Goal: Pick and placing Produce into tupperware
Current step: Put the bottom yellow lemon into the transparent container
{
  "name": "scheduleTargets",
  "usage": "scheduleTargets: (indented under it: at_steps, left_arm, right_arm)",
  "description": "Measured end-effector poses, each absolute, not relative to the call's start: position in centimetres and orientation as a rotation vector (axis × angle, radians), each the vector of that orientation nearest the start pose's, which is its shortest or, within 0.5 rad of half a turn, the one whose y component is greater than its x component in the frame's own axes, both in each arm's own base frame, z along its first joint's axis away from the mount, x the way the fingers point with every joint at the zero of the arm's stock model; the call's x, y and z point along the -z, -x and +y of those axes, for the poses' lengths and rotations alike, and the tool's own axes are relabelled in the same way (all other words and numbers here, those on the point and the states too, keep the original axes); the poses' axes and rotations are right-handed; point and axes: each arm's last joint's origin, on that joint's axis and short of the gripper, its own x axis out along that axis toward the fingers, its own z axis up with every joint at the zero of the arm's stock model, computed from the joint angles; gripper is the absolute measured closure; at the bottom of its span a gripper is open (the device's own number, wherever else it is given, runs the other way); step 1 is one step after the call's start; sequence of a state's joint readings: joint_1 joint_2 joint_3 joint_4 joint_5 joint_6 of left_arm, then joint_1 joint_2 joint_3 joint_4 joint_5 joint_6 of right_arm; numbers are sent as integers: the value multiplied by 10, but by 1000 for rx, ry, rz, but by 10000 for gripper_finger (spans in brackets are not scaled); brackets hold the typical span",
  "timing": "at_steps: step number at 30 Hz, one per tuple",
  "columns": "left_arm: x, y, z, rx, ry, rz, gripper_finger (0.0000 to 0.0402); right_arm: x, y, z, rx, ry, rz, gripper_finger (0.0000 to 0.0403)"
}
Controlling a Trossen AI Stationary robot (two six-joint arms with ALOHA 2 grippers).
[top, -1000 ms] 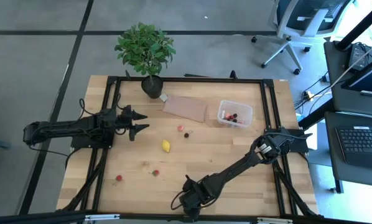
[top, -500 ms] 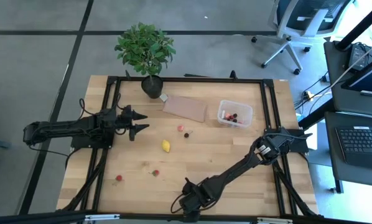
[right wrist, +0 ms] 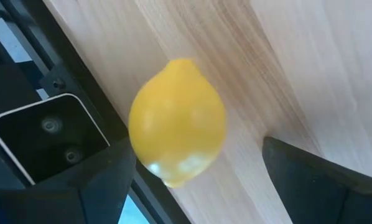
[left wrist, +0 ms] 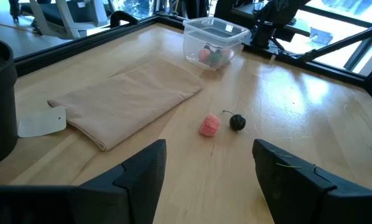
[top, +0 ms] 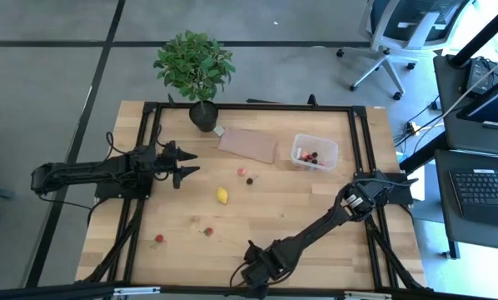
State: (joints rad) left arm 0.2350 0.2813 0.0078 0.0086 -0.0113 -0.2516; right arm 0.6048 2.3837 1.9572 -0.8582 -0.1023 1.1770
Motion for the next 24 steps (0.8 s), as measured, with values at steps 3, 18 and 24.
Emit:
scheduleTargets:
  at_steps: [3,18,24]
  left_arm:
    - [-143,-109,26,-277,279,232,170]
    - [-143,-109,26,-277,279,232,170]
    - [-143,-109,26,-277,279,232,170]
  right_arm:
    - [-146,-400,278,203,-651,1406,56]
    - [-145,-406,275,198,-655,1363,121]
    - [-141,-405,275,204,-652,1386,175]
